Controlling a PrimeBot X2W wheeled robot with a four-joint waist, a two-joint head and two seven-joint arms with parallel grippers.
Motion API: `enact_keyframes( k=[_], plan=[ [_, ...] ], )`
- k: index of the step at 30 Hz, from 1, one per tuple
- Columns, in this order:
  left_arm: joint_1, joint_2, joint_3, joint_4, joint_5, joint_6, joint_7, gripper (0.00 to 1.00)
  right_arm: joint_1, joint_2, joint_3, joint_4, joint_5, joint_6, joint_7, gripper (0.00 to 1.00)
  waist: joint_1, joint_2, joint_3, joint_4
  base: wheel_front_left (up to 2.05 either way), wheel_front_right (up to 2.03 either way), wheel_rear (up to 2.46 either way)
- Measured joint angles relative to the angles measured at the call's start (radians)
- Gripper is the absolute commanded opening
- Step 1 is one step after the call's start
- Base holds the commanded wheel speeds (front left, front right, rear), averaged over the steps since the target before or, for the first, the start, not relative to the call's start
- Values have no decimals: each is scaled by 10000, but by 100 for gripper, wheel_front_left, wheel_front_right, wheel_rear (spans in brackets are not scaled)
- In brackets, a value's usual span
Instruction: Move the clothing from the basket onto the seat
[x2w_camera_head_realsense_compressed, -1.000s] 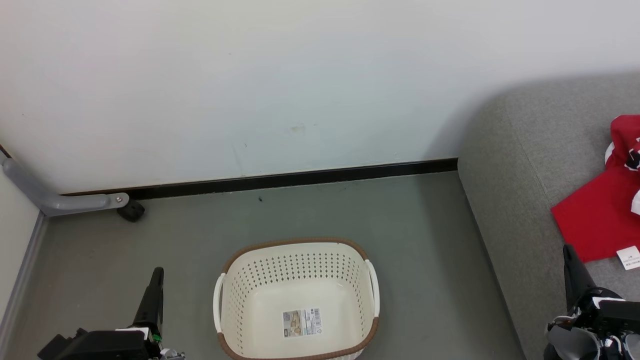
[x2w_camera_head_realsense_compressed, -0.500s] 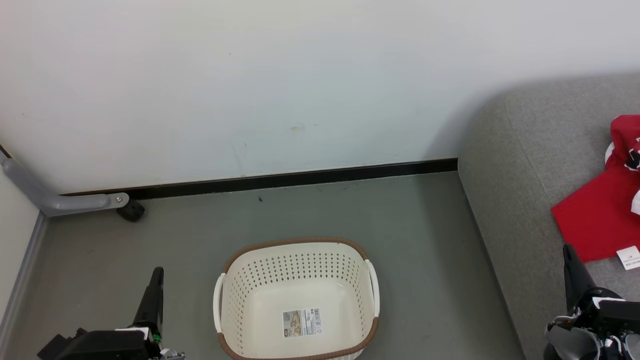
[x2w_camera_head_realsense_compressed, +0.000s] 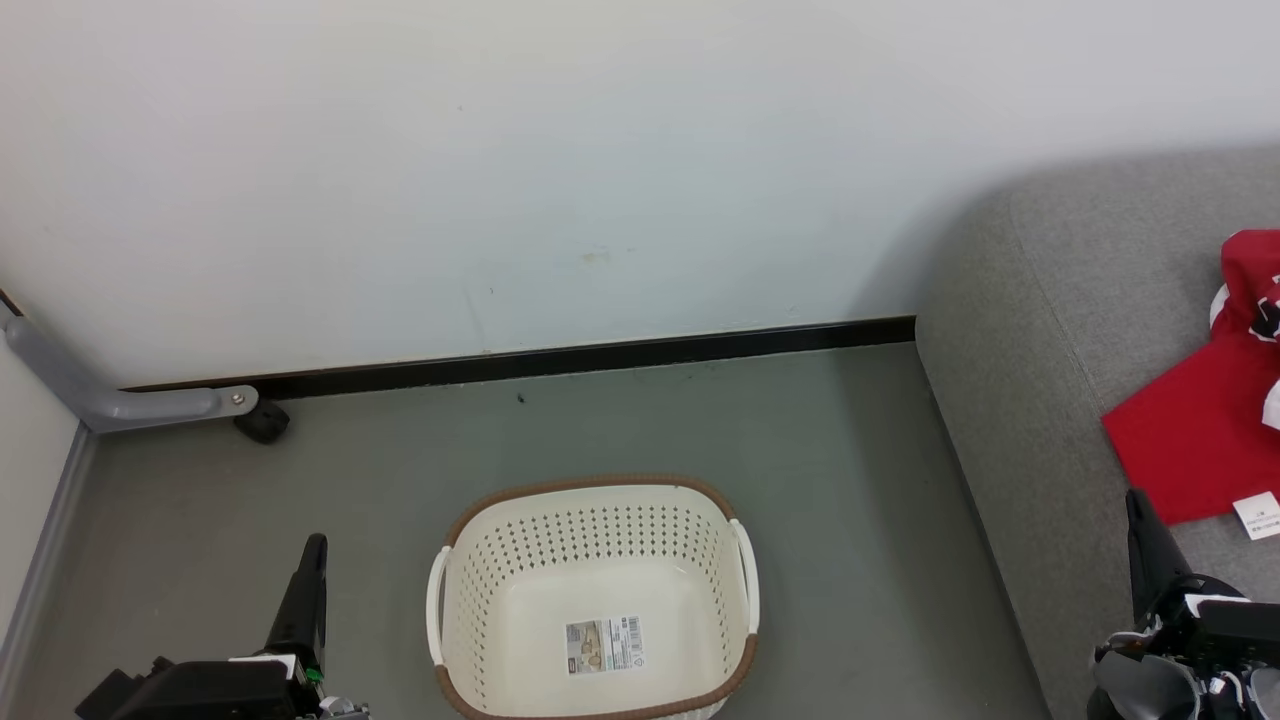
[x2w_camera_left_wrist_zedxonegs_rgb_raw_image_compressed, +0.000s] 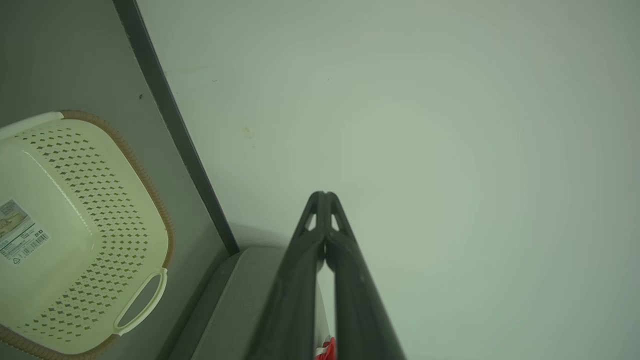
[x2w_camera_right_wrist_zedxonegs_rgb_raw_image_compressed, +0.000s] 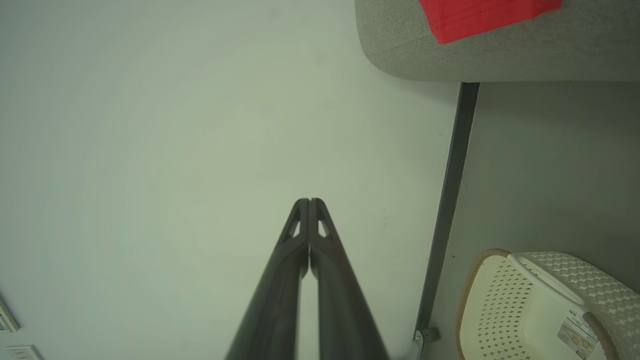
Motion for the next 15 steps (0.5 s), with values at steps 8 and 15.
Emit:
enact_keyframes(
  k=[8, 15],
  plan=[
    [0, 0, 0, -4, 0, 0, 0, 0, 0, 2, 2, -2, 0, 0, 0, 0, 0, 0, 0, 0, 0, 0, 0],
    [0, 0, 0, -6, 0, 0, 0, 0, 1, 2, 2, -2, 0, 0, 0, 0, 0, 0, 0, 0, 0, 0, 0]
  ],
)
